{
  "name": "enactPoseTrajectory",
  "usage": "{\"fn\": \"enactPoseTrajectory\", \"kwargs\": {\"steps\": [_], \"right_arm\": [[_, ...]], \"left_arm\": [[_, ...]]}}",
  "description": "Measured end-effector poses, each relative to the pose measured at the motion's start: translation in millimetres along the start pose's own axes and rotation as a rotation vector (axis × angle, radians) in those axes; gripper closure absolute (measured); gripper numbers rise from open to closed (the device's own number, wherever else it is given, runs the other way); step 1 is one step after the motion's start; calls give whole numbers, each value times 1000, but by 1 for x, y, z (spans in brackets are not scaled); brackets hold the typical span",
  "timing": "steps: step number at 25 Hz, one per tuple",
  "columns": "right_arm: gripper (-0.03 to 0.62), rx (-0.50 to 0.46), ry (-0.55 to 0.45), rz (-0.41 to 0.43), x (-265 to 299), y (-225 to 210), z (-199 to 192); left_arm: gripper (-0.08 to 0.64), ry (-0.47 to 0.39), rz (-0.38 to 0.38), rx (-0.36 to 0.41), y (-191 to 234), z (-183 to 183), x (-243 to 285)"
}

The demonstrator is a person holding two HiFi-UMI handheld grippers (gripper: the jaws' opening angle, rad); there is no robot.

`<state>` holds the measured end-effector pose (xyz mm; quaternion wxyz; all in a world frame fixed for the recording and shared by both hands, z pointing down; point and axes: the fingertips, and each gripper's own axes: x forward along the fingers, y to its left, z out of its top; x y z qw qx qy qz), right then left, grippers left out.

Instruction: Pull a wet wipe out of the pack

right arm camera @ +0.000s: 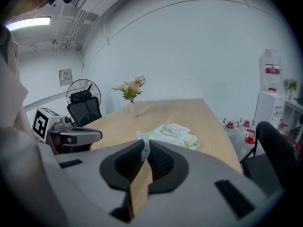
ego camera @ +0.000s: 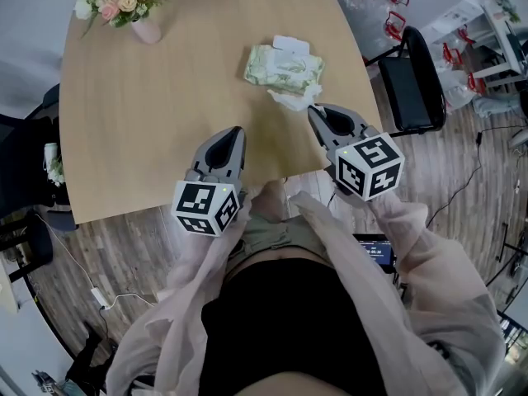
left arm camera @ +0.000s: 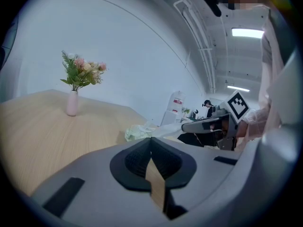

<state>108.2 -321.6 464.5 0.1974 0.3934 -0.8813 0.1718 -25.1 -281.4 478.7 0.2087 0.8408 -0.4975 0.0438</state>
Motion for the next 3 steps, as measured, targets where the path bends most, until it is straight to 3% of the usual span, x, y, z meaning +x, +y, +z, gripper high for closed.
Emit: {"fn": "enactPoseTrajectory", "kwargs": {"steps": [3], "right_arm": [[575, 0, -4, 4, 1, 5, 0]], "left_arm": [[549, -6, -4, 9, 0, 3, -2]]}}
